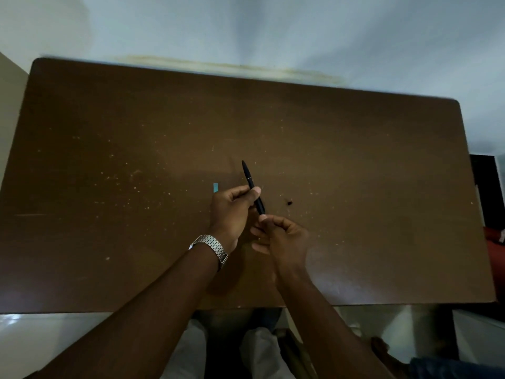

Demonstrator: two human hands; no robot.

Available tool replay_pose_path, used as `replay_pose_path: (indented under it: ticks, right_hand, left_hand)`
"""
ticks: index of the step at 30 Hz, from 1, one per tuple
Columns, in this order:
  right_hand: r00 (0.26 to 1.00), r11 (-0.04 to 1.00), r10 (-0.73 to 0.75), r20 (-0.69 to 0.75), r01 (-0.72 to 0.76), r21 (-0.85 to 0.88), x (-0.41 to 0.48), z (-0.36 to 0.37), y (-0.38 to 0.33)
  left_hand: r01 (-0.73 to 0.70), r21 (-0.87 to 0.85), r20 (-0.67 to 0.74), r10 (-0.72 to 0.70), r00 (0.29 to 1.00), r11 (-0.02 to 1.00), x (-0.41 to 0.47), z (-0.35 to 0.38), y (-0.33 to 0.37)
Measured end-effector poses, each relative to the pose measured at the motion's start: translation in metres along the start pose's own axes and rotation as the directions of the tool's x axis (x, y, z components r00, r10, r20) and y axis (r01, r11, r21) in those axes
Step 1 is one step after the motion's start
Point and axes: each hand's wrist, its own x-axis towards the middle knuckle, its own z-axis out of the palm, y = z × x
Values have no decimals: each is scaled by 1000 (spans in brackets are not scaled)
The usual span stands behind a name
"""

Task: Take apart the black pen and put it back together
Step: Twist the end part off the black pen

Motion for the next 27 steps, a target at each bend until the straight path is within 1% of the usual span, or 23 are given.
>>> replay_pose_path:
  ticks: [6, 9, 11, 12, 13, 14, 16, 18, 20, 21, 24, 27]
  right_hand:
    - [998, 999, -40, -54, 40, 15, -2, 1, -4]
    - [997, 999, -21, -72, 22, 24, -5, -2, 0]
    - [996, 1000, -28, -84, 27, -13, -5, -10, 2]
    - [991, 993, -87, -102, 79, -87, -3, -16, 3]
    - [976, 965, -187, -109, 161, -209, 1, -23, 4]
    - [953, 906, -288, -93, 240, -348, 8, -30, 4]
    - [912, 767, -409, -37, 321, -555, 23, -40, 3]
    - [879, 652, -476, 8, 359, -668, 40, -47, 2]
    - [856, 553, -514, 63, 386, -739, 55, -50, 3]
    - [853, 533, -515, 82, 393, -749, 61, -51, 4]
    - [860, 550, -500, 97, 402, -732, 73, -54, 6]
    - [849, 548, -522, 85, 410, -730, 79, -56, 8]
  left_hand:
    - [46, -25, -13, -46, 999, 999, 1, 5, 0]
    - [57, -72, -38, -60, 997, 996, 6, 3, 5]
    - [59, -111, -28, -62, 998, 992, 11, 1, 9]
    - [57, -118, -16, -59, 998, 991, 13, 0, 10]
    - [48, -111, -2, -49, 999, 993, 13, 0, 11]
    - [40, -95, 10, -39, 999, 995, 13, 0, 10]
    - [27, -67, 33, -25, 999, 997, 11, 2, 7]
    - [17, -52, 41, -15, 999, 998, 10, 3, 3]
    - [25, -48, 42, -23, 999, 999, 9, 4, 1]
    - [30, -45, 45, -28, 999, 999, 9, 5, 0]
    - [39, -37, 62, -36, 997, 999, 9, 6, -2]
    - [44, -25, 69, -42, 997, 999, 9, 6, -1]
